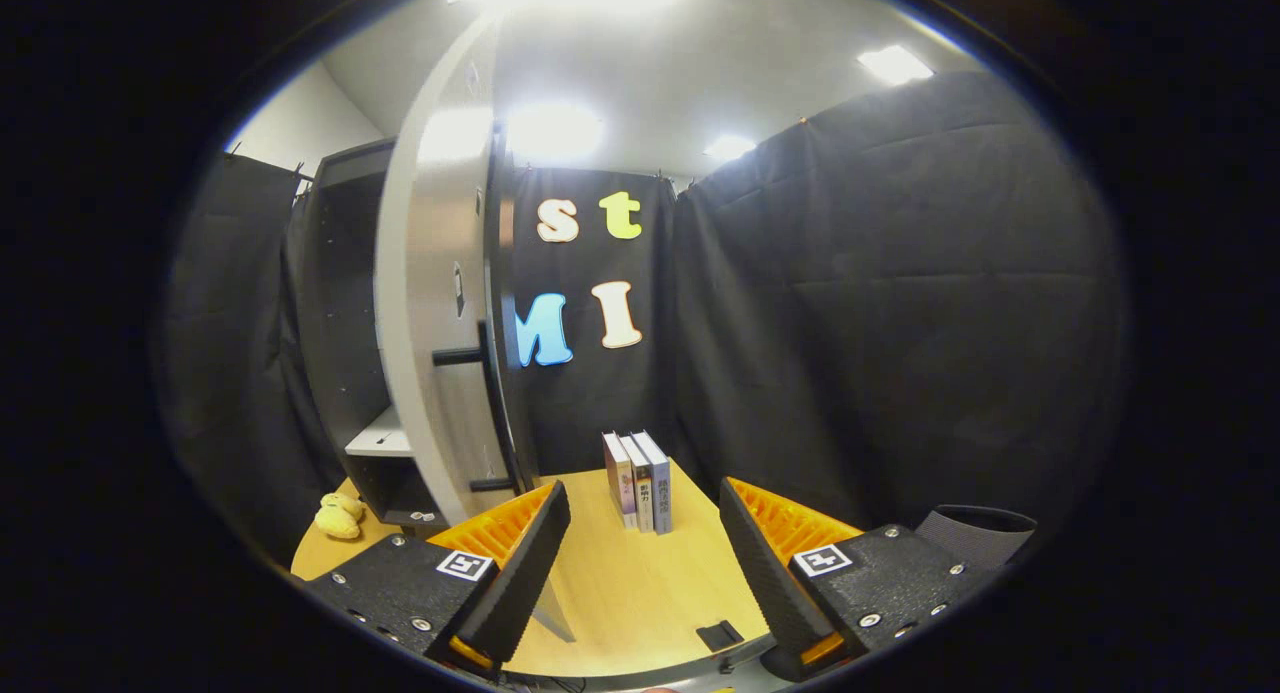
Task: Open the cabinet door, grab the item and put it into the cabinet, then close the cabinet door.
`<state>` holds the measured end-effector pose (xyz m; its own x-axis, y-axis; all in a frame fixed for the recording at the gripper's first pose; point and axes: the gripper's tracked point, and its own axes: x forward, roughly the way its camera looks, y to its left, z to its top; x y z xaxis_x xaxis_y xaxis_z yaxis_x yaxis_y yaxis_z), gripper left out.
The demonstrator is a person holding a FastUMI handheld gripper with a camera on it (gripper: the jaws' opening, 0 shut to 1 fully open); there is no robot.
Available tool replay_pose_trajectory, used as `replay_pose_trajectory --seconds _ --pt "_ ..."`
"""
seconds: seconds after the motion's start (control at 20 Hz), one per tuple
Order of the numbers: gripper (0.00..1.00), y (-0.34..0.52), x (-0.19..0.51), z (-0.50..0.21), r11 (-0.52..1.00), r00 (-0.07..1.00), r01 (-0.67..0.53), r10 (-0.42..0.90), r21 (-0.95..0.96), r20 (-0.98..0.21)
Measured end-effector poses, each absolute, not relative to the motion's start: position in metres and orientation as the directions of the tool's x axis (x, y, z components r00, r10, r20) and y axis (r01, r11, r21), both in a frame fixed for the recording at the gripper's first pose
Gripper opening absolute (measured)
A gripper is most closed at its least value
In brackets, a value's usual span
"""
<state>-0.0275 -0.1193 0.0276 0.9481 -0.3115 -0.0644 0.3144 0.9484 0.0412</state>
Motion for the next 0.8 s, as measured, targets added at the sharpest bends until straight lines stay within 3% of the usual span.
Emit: replay_pose_trajectory --seconds 0.2,0.4,0.8 --pt "0.94 -0.119 0.02 0.029 0.973 0.973 0.225 -0.222 0.041 -0.066" --pt "0.92 -0.116 0.024 0.032 0.981 0.981 0.189 -0.187 0.041 -0.054" --pt "0.92 -0.063 0.013 0.033 0.973 0.975 0.222 -0.22 0.069 -0.037"
